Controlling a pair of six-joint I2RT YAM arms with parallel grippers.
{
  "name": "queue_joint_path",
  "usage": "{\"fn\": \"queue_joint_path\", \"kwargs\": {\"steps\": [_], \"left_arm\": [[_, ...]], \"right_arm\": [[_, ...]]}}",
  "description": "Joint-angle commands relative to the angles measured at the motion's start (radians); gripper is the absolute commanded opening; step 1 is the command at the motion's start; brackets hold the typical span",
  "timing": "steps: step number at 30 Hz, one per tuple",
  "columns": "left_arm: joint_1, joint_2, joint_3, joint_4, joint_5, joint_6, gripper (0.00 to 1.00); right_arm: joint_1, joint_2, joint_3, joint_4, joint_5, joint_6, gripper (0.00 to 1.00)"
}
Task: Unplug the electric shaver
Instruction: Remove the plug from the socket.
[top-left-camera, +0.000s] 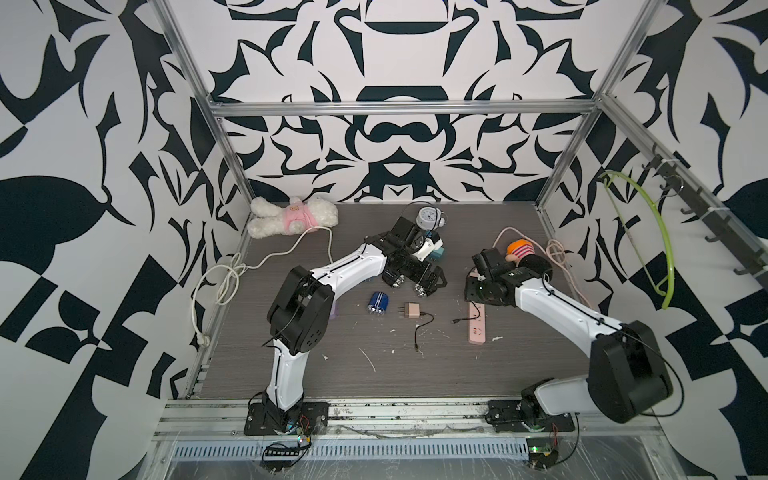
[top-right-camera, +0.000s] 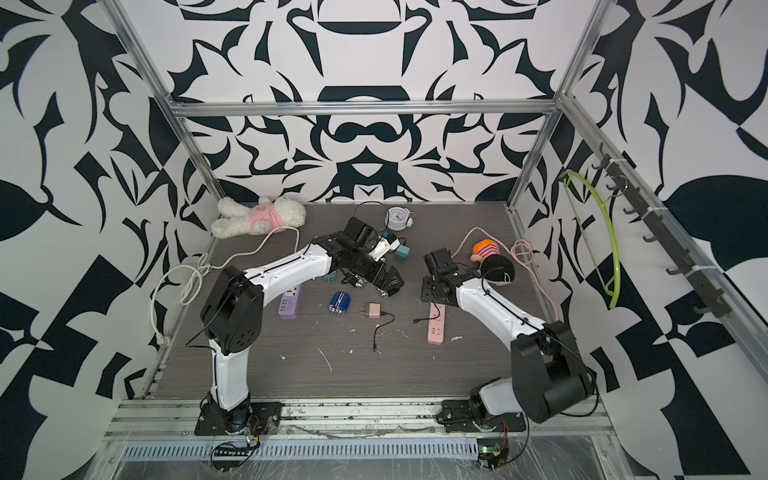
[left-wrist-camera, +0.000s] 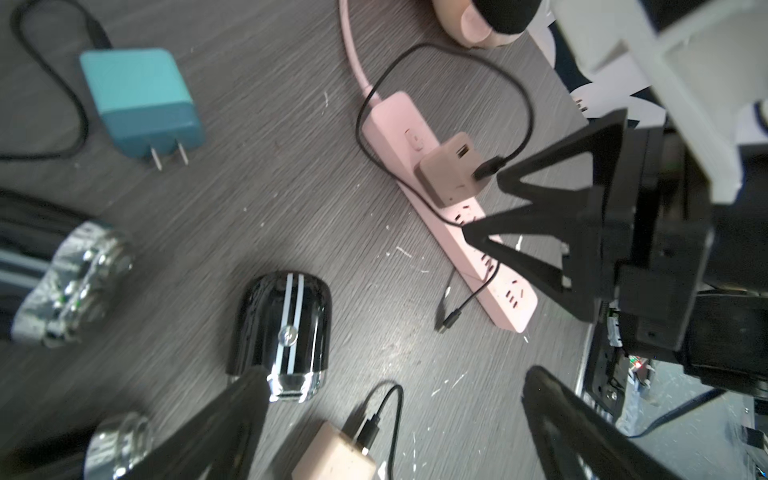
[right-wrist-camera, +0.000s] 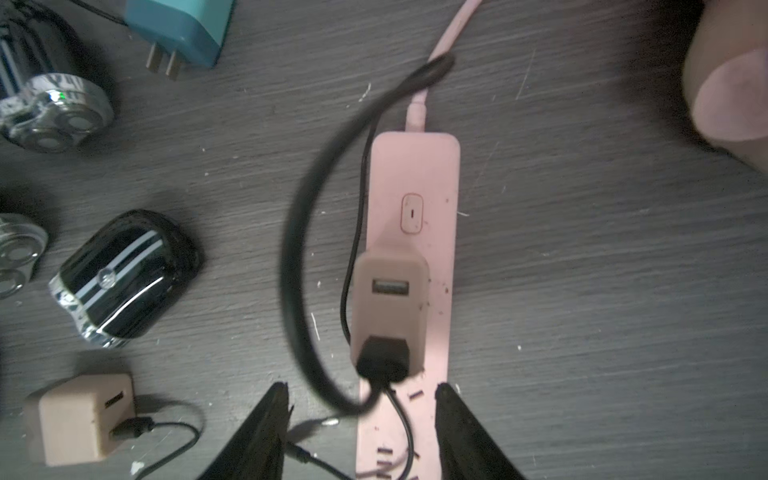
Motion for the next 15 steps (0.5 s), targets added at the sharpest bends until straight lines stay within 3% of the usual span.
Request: {"fn": "queue_joint_path", "kwargs": {"steps": [1,9,15], "left_arm": [[0.004,-0.082,-0.068,0.038,-0.053,-0.034,0.99],[0.004,-0.181,-0.196,0.101,-0.112,-0.058,0.99],[0.003,-0.208,-0.244,0.163,-0.111,-0.084,0.99]], "right_arm": [[0.002,0.040,0.069,-0.003,0.041,-0.039,0.56],[-0.020,0.089,0.087,-0.002,0.054,-0.058,0.53],[-0.027,0.097,0.082,-0.005,0.058,-0.067,0.35]]}}
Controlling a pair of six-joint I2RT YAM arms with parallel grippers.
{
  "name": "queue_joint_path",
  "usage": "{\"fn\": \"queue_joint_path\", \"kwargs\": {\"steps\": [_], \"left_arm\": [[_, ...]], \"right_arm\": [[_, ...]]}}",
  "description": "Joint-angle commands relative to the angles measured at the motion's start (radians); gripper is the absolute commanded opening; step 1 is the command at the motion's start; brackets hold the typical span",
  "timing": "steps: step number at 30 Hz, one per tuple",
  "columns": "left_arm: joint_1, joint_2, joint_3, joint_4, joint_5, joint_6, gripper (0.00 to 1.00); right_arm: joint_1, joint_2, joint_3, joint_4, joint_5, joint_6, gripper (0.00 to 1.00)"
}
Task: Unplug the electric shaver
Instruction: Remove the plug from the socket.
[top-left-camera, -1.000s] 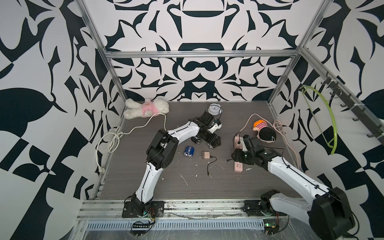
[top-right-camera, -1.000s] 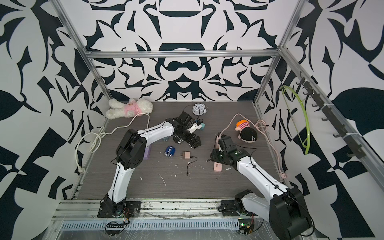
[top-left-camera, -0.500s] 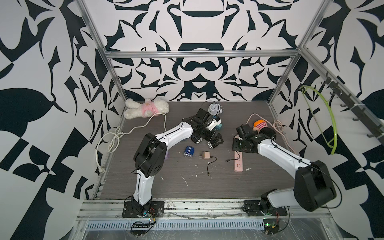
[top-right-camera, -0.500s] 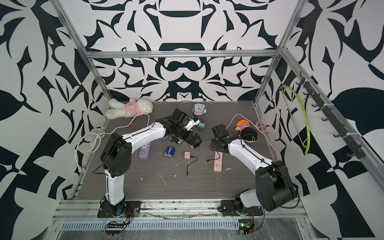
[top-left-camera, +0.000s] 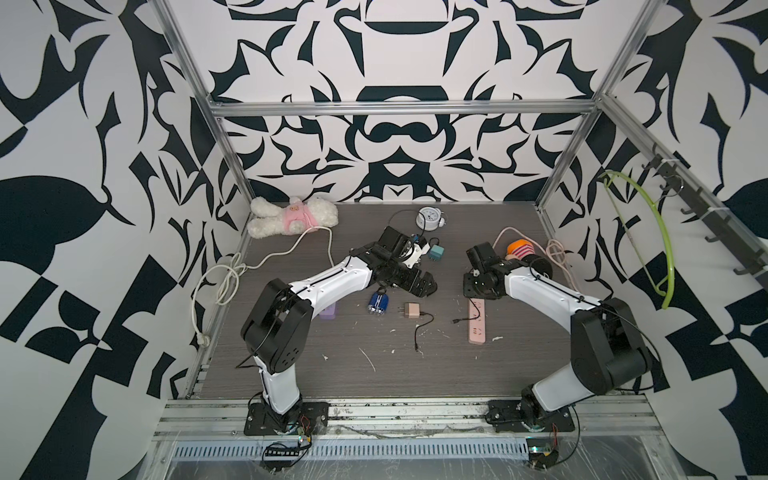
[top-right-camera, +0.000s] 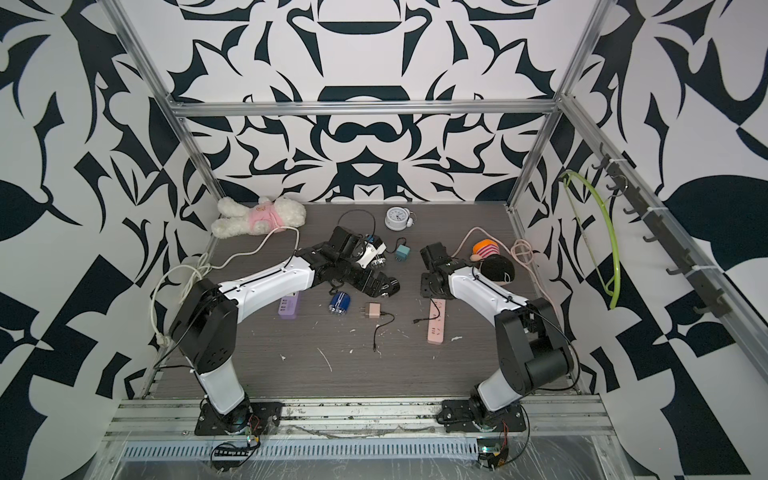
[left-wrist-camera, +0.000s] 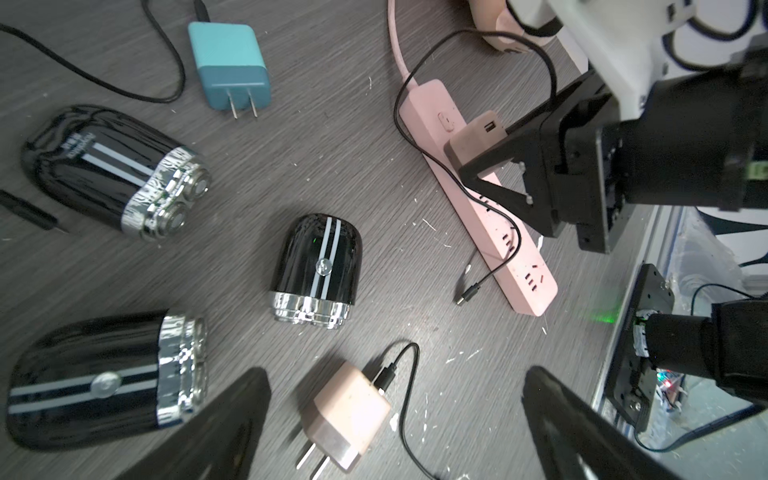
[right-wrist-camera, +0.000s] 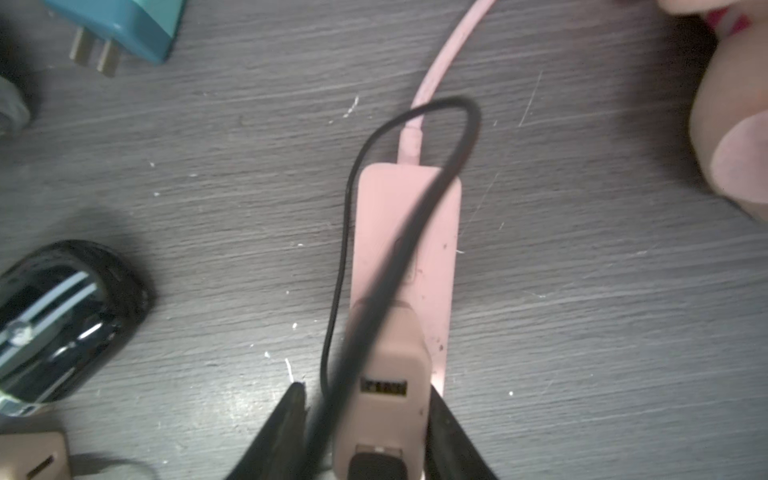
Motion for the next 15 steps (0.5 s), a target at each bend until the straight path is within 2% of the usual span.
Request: {"fn": "queue_joint_path", "kwargs": {"steps": [1,2,7,12,15], "left_arm": [[0.004,-0.029,-0.029,0.050,-0.002,-0.025,0.99],[0.004,-0.029,-0.031,0.054,-0.003,-0.030,1.00],[0.003,-0.039,-0.066,0.117,0.014,-0.064,0.99],[-0.004,-0.029,-0.128,0.268,0.089,-0.137,0.99],[-0.022,-0.010,-0.150,0.350,0.095,-0.168,0.99]], "right_arm": [[-0.006,-0.006,0.032,-0.009,0.020,-0.018,0.32],[-0.007,-0.002,0.033,-0.014,0.021,-0.018,0.29],[-0.016,-0.003,0.024,-0.010,0.020,-0.025,0.00],[-0.016,-0.083,-0.016,0.061,-0.071,-0.032,0.00],[-0.016,-0.168,-0.058,0.119,-0.126,-0.033,0.00]]}}
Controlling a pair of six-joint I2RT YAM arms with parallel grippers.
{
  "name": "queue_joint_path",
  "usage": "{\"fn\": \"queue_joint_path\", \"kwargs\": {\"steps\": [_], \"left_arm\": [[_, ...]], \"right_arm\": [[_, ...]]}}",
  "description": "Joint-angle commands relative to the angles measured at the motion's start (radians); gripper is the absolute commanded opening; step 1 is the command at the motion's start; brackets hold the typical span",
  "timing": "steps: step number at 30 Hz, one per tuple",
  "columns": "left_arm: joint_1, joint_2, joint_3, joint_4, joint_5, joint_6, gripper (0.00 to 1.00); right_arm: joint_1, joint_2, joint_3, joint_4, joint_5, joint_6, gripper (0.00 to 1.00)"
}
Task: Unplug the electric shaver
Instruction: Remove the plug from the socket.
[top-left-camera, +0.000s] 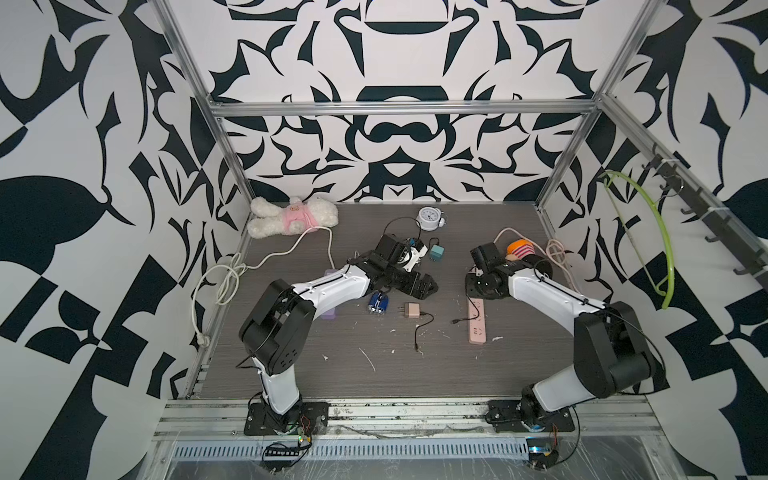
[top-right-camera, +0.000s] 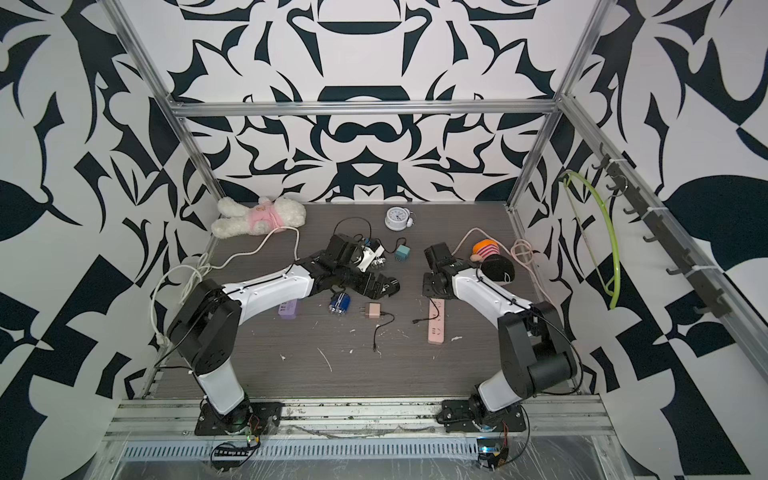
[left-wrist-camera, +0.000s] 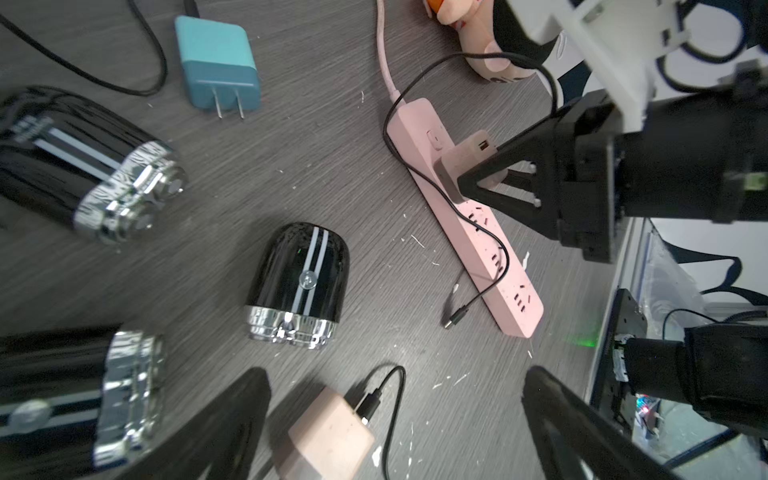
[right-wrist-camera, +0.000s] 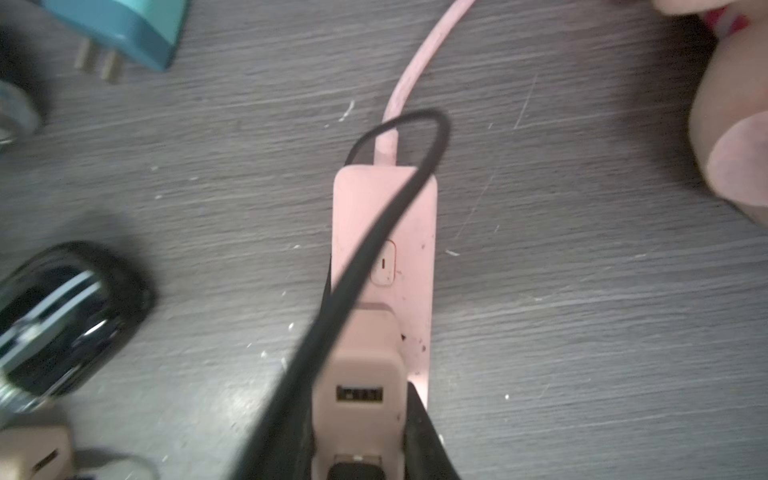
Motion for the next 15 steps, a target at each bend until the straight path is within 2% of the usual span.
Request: {"fn": "queue_joint_path", "kwargs": {"steps": [1,7,15], "left_arm": [[-0.019,0.012,-0.013,0.136,0.051,-0.057,0.99],[-0.037,0.076,-0.008,0.241,0.090,-0.117,0.99],[-0.062,0.155,0.021,0.328,0.127,-0.168,0.99]], "right_arm": [[0.002,-0.138,-0.033,0.103,-0.074,-0.021,0.00],[0.002,-0.333,-0.117,0.187,-0.109,-0.011,0.00],[0.002,-0.416,-0.154,0.203,-0.157,0.020,0.00]]}}
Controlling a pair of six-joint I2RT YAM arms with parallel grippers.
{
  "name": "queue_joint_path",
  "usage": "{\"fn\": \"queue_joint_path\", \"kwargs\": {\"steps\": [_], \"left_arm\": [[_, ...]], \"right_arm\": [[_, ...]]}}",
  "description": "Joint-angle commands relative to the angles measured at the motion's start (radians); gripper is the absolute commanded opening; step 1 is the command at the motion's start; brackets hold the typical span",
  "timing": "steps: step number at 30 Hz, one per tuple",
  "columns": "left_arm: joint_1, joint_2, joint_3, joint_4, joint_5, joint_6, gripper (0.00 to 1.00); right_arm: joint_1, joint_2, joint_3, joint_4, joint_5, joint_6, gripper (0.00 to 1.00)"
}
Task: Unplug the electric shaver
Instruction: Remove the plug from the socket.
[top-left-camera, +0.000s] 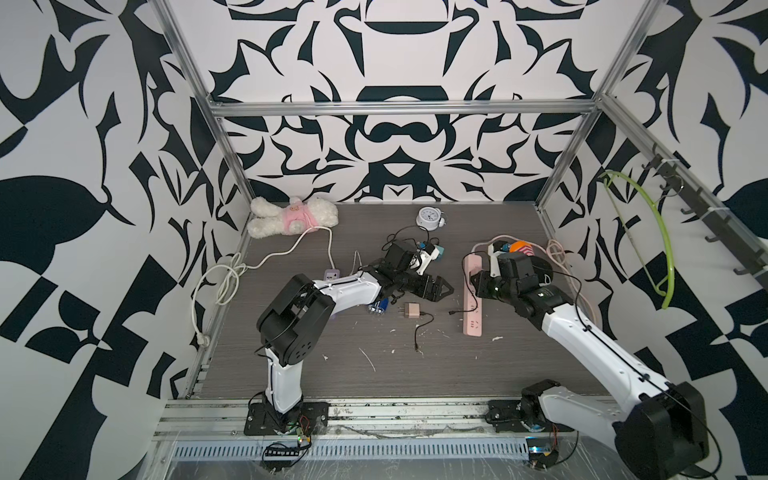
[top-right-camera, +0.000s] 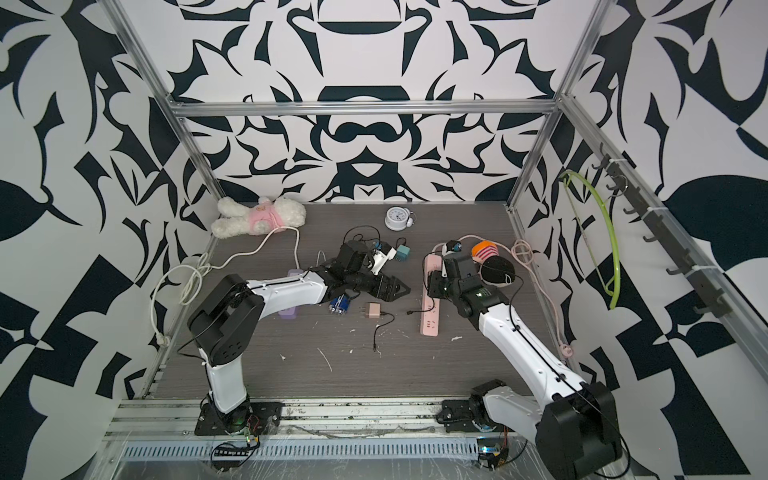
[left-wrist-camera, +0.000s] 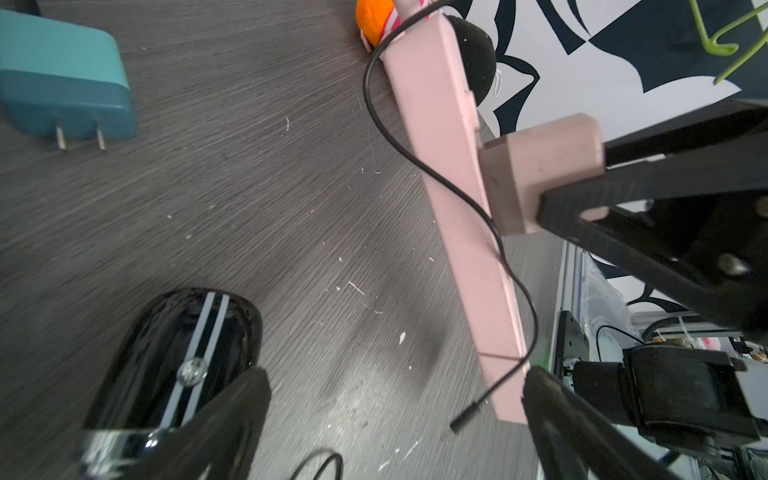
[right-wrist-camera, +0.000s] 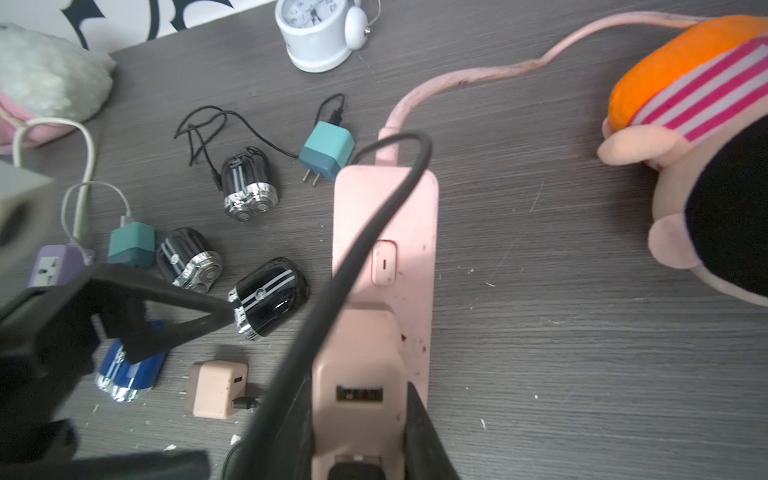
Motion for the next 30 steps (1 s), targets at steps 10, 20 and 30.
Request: {"fn": "queue_joint_path", "kwargs": {"steps": [10,20,30], "left_arm": [[-0.039,0.078,0.036,0.159,0.034,-0.053,0.99],[-0.048,0.127,0.059,0.183,0.066,-0.066,0.99],[-0.049,0.179,0.095,0.242,0.118,-0.119,1.00]], "right_arm": [[0.002,-0.053,-0.032,0.120,-0.094,0.050,0.00],[0.002,-0.083,-0.017,0.134,-0.139,0.073,0.00],[0.002,-0.096,0.000,0.123,-0.163,0.080,0.00]]}}
